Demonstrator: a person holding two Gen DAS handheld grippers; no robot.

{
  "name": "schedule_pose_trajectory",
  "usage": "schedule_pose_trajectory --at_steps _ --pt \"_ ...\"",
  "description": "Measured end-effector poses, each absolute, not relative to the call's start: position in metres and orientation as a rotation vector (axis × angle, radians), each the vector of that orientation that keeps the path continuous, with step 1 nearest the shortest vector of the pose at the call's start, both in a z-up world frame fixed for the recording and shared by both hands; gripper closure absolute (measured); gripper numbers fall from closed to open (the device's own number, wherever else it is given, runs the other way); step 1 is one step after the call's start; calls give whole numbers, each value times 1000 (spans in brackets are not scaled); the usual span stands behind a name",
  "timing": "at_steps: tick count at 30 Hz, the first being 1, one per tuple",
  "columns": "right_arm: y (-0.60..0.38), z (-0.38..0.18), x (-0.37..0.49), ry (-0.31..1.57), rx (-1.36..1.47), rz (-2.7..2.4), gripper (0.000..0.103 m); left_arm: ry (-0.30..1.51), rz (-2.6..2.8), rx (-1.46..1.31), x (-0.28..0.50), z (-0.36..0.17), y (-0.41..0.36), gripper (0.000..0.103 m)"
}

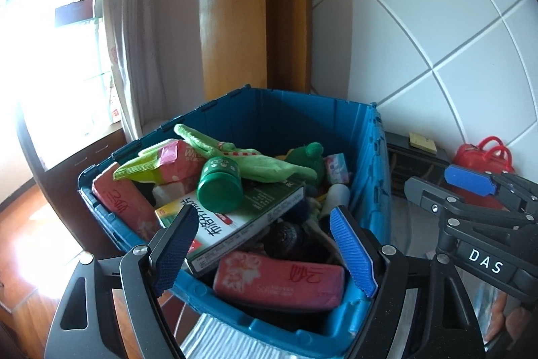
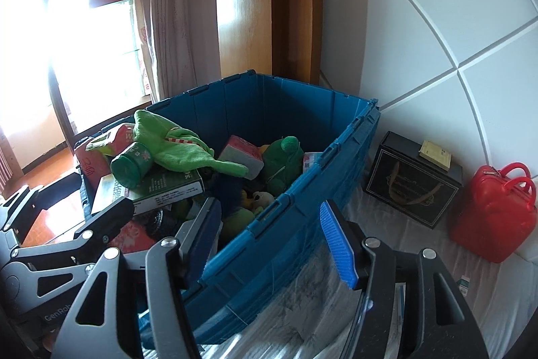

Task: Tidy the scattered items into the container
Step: 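Move both open tools back toward the two medicine boxes on the bed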

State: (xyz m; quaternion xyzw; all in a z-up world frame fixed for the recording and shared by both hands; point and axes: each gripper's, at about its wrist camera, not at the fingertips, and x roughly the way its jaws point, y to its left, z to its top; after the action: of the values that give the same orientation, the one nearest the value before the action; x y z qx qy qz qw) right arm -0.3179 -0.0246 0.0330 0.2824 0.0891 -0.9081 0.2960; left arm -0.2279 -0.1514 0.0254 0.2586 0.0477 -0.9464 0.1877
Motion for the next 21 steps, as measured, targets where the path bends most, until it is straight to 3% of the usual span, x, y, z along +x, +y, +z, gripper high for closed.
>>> schedule_pose_trajectory --at_steps 3,6,10,16,21 --pt "3 36 -308 219 752 -2450 41 129 -2692 714 -224 31 -124 21" --pt "34 37 -300 207 755 -2488 27 124 -2727 704 -222 36 -93 18" --pt "90 38 -289 175 754 -2552 24 111 -2768 701 -219 37 -42 14" --pt "195 22 -281 124 820 -2635 5 87 -2819 778 -225 21 49 9" --pt "276 -5 -284 82 944 -2691 5 52 -2851 889 -241 -4 113 9"
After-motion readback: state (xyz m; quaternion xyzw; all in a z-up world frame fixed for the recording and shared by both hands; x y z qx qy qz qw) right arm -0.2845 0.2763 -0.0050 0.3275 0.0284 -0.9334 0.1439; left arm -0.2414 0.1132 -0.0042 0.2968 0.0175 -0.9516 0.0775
